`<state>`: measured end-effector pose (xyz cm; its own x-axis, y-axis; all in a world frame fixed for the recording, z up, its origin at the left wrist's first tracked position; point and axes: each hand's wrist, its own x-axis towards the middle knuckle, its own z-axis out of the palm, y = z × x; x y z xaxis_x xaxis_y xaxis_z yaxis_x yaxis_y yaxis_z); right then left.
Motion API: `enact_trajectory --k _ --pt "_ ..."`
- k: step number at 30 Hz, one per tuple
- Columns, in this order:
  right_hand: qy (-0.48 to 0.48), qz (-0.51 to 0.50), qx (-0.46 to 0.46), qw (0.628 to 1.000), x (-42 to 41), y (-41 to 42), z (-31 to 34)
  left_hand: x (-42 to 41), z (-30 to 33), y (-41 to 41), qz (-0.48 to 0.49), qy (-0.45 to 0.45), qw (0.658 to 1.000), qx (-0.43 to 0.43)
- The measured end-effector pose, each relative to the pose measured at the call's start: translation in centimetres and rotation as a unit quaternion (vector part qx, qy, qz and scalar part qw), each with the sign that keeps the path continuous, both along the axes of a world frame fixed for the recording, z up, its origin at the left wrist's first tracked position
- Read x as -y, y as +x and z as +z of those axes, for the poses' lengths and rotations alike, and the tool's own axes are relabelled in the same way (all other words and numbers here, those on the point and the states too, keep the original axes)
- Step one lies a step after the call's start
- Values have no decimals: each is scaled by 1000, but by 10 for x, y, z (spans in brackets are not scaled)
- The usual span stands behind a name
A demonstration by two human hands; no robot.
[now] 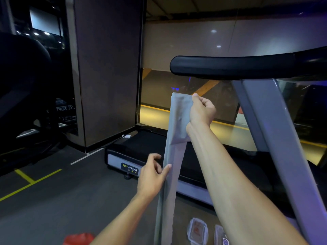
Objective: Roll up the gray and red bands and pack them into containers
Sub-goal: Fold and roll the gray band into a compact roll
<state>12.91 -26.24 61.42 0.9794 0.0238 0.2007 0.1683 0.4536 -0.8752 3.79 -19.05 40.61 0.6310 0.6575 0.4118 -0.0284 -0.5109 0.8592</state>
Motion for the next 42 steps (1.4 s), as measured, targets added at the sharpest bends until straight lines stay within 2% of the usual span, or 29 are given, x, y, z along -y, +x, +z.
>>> enact_trajectory --k 4,9,13,15,17,19,23,30,37,42 --pt "-1 -1 11 1000 0 -2 4 5 10 5 26 44 997 57" --pt "-5 0 16 1000 -2 -3 6 9 23 21 11 43 998 40" --pt "-11 -4 23 1000 0 0 6 9 21 23 -139 -75 986 43" --pt "-13 1 22 1000 -1 0 6 10 23 21 -208 -154 965 49" --pt "-15 9 18 1000 -1 1 5 12 31 25 -240 -245 936 81" --pt "-16 13 19 1000 -1 1 4 15 45 28 -267 -296 912 96" --pt "-20 10 19 1000 2 6 5 9 53 30 -282 -260 921 67" --pt "-23 6 11 1000 7 10 2 4 43 29 -179 -193 963 65" --pt "-21 3 13 1000 8 8 1 5 32 25 -172 -170 967 85" --pt "-25 6 11 1000 9 6 2 3 5 19 -178 -198 960 91"
